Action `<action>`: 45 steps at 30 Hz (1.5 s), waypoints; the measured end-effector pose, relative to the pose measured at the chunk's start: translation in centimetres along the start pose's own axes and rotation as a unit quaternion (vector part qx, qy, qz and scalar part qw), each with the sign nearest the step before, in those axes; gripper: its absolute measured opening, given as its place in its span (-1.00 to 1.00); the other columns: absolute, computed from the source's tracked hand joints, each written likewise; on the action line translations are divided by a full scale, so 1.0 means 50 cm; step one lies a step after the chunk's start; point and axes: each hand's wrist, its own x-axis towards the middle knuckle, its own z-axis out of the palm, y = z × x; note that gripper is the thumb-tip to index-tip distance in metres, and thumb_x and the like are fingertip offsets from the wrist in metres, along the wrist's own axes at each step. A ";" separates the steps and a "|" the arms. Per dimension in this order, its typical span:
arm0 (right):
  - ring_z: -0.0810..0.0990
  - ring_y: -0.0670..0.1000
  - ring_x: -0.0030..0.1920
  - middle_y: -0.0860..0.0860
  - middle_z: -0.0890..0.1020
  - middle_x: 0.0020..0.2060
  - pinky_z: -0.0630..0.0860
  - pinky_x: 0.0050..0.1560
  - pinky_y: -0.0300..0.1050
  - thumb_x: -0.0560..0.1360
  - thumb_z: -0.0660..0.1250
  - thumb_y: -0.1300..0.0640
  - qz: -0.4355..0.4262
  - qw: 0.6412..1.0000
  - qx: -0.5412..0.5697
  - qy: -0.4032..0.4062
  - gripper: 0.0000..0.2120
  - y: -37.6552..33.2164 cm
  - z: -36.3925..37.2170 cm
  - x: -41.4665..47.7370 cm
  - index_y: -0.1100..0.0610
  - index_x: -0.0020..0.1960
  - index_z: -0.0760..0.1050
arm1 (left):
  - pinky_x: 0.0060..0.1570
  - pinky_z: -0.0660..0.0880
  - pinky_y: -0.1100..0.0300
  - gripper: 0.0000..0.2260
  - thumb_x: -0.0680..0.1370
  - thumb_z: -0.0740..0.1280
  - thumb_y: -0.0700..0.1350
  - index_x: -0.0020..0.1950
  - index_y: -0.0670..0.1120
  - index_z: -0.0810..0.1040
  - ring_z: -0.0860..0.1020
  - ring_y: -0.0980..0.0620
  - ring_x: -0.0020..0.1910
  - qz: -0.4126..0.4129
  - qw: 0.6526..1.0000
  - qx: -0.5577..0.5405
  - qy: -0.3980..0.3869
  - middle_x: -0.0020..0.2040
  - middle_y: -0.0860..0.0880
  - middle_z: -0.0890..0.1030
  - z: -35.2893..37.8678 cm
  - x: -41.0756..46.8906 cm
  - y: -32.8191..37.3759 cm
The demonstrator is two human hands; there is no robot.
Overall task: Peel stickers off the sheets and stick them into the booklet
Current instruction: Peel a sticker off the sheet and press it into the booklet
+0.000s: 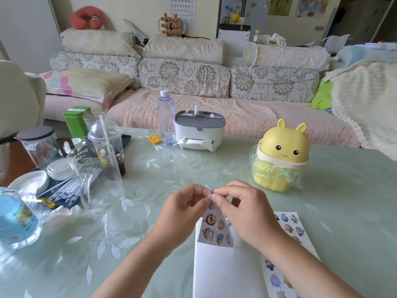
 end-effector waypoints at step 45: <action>0.51 -0.21 -0.41 -0.27 0.57 -0.40 0.33 -0.33 -0.45 0.44 0.54 0.02 0.033 0.997 0.069 0.015 -0.93 -0.038 0.042 -0.014 -0.01 -0.10 0.73 | 0.06 0.63 -0.06 -0.86 0.62 0.33 -0.16 -0.03 -0.15 0.66 0.70 -0.02 -0.13 -0.036 0.995 -0.058 0.071 -0.16 -0.07 0.72 -0.018 -0.033 -0.016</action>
